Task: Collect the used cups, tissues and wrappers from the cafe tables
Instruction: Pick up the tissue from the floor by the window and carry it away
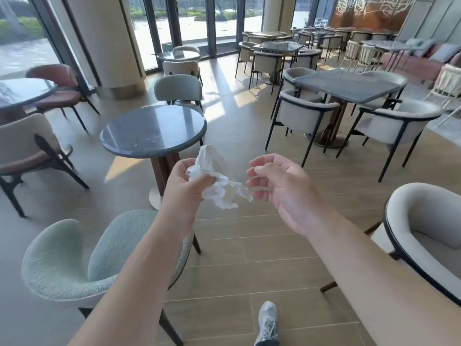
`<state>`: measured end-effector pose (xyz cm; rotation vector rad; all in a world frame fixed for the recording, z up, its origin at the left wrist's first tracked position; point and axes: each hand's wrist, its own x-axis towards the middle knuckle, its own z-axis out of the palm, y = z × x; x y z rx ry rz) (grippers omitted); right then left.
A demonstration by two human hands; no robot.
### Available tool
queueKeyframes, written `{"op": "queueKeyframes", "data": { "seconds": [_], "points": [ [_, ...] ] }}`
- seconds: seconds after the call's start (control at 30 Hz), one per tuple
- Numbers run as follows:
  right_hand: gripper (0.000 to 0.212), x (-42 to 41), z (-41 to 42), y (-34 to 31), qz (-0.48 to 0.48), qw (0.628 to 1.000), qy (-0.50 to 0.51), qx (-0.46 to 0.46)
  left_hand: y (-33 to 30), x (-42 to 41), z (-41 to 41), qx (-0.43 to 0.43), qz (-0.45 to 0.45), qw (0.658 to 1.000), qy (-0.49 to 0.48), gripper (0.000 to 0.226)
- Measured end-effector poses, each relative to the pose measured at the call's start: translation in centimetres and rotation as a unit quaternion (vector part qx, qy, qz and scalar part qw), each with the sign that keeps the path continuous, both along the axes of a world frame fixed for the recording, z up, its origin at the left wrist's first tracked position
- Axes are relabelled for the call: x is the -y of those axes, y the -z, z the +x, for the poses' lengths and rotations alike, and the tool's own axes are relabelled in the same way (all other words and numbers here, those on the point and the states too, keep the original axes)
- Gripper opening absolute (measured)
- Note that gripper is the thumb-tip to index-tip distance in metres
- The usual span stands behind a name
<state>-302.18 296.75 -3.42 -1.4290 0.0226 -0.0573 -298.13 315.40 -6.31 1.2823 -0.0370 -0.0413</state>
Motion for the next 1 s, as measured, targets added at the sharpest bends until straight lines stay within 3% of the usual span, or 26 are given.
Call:
{"op": "queueKeyframes", "data": {
  "seconds": [0.27,0.6,1.0],
  "points": [
    [0.007,5.3,17.0,-1.3,0.032,0.999,-0.020,0.028,-2.4,5.7,15.6,0.007,0.013,1.000,-0.025,0.045],
    [0.011,15.3,33.9,-1.1,0.006,1.000,0.019,0.014,-2.8,16.8,33.4,0.004,0.044,0.999,0.017,0.047],
    [0.009,19.6,51.5,2.1,0.004,0.999,0.036,-0.011,-0.6,20.2,52.2,-0.016,0.023,0.999,0.042,0.050]
  ]
}}
